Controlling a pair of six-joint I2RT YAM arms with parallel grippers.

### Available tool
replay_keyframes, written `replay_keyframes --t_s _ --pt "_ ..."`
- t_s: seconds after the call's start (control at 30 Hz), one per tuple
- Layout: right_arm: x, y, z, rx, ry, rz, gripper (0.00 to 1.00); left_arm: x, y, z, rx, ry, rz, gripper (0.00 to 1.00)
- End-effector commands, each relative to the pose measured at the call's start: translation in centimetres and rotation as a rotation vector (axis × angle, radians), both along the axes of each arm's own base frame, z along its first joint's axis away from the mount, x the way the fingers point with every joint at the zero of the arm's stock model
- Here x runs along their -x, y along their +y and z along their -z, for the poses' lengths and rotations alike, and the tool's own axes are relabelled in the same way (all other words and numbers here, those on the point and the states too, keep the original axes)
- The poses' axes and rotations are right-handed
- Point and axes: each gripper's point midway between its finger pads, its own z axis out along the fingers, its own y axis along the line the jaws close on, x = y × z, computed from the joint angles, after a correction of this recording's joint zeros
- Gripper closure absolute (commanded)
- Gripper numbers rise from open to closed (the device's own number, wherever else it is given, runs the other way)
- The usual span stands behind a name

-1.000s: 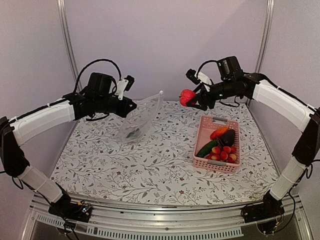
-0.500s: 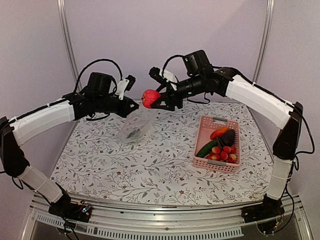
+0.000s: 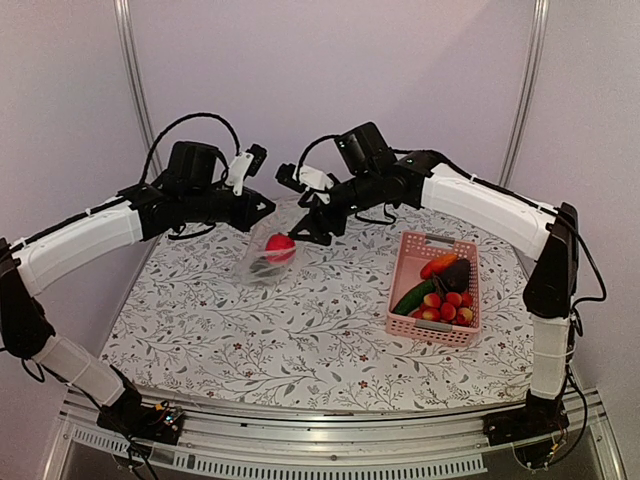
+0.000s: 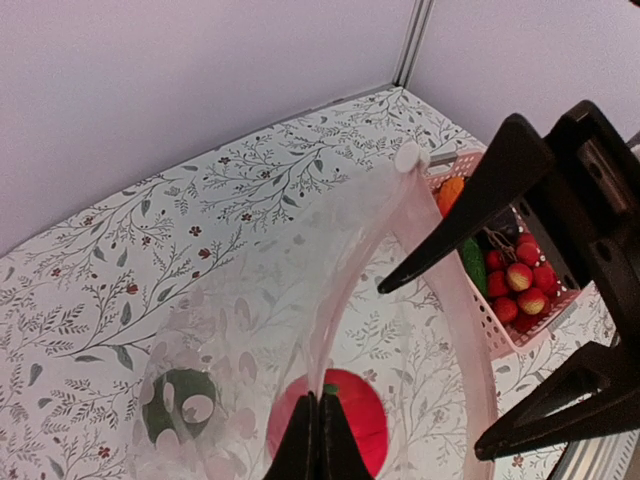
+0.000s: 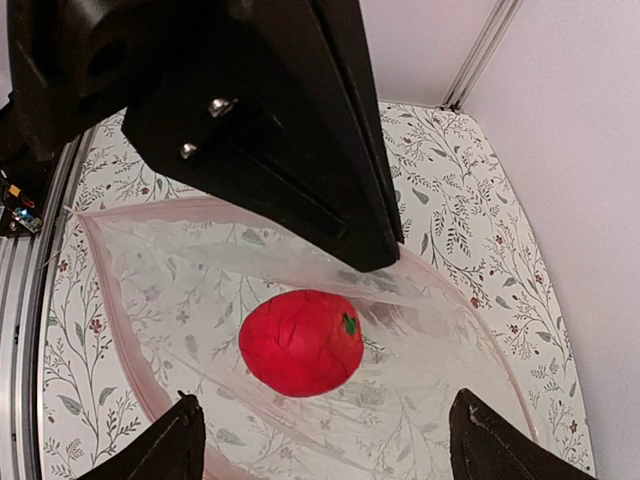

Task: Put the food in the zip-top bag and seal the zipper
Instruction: Place the fake fruit in the zipper food storage bag, then pick up the fake fruit from the bin.

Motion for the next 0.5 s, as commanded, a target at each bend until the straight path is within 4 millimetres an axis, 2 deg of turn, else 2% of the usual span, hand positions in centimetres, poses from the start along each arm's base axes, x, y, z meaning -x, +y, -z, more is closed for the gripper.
replay_keyframes --t_s 0.0,0.1,0.2,0.33,0.37,0.43,0.47 --pt "0.0 0.0 -1.5 -0.010 -0.044 0.028 0.16 0.2 0.5 -1.0 0.027 -0.019 -0.006 1.00" --pt "0.8 -0.4 -3.0 -0.030 -0.056 0.017 0.16 0.1 0.6 -1.1 0.023 -0.026 -0.011 1.00" --pt "1.1 -1.5 -3.5 -0.020 -0.081 0.028 0.16 0.0 1.0 -1.3 0.012 -0.041 -0.028 1.00" --pt "1.7 -4.2 -4.7 -0.001 -0.157 0.068 0.16 -0.1 1.8 -2.0 0.000 -0.073 -0.055 1.00" --pt "1.7 -5.0 -4.0 0.021 -0.163 0.077 0.16 -0.1 2.0 -2.3 -0.003 -0.083 -0.064 1.00" --pt "1.9 -6.9 -4.5 0.032 -0.194 0.094 0.16 0.0 2.6 -3.3 0.000 -0.110 -0.085 1.00" --pt "1.6 -7.8 -4.2 0.043 -0.195 0.108 0.16 0.1 2.9 -3.8 0.004 -0.126 -0.094 1.00"
